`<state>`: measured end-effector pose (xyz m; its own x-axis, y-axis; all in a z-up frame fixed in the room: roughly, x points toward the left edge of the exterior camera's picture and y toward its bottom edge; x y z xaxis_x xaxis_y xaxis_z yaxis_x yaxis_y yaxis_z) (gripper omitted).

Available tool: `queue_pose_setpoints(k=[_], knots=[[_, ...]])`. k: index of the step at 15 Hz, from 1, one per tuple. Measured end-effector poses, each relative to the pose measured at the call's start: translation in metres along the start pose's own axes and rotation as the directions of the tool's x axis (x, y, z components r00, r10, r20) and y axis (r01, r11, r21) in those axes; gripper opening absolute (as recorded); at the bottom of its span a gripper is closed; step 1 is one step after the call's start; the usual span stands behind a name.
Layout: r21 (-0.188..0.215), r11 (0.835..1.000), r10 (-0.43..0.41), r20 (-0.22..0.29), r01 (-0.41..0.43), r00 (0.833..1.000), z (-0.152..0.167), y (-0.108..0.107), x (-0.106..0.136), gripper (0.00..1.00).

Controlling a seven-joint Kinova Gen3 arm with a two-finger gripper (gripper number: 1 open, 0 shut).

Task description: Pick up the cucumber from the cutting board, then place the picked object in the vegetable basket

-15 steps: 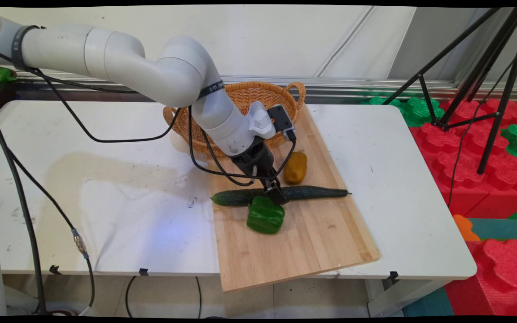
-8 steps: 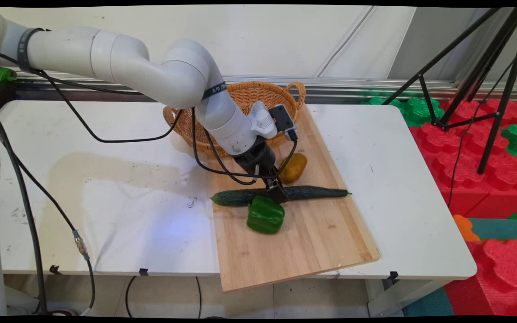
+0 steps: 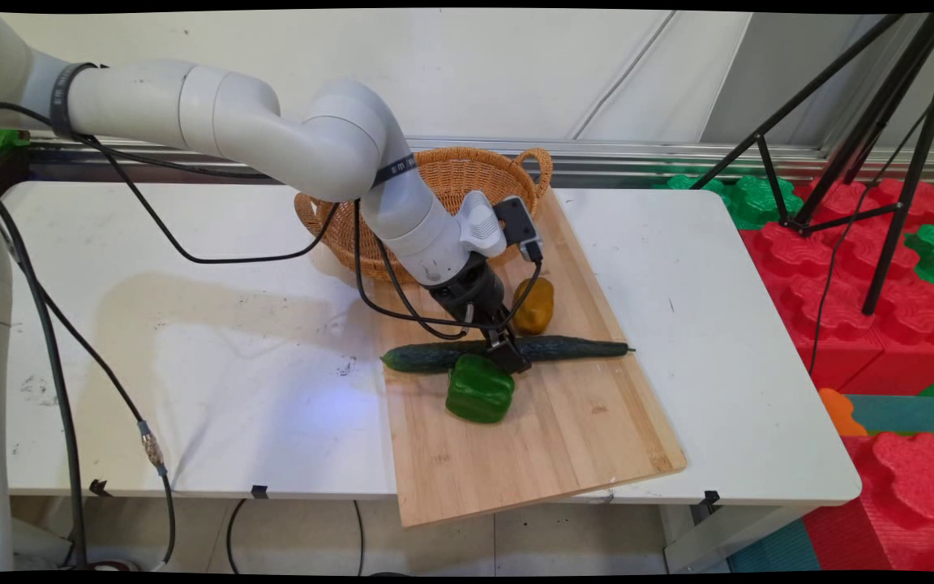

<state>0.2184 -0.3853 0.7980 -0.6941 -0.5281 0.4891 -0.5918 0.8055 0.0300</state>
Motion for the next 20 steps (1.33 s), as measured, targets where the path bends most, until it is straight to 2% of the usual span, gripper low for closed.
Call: queue_pose_setpoints(k=[2,3,12,20], knots=[[-0.007,1.0,0.013,-0.001,-0.013,1.0,0.002,0.0,0.001,1.0],[-0.011,1.0,0.02,-0.003,-0.02,1.0,0.004,-0.001,0.001,0.0],[-0.029,0.998,0.063,-0.025,-0.064,0.998,0.002,-0.002,0.005,0.0],[-0.042,0.995,0.089,-0.08,-0.092,0.993,-0.036,-0.001,0.005,0.0]])
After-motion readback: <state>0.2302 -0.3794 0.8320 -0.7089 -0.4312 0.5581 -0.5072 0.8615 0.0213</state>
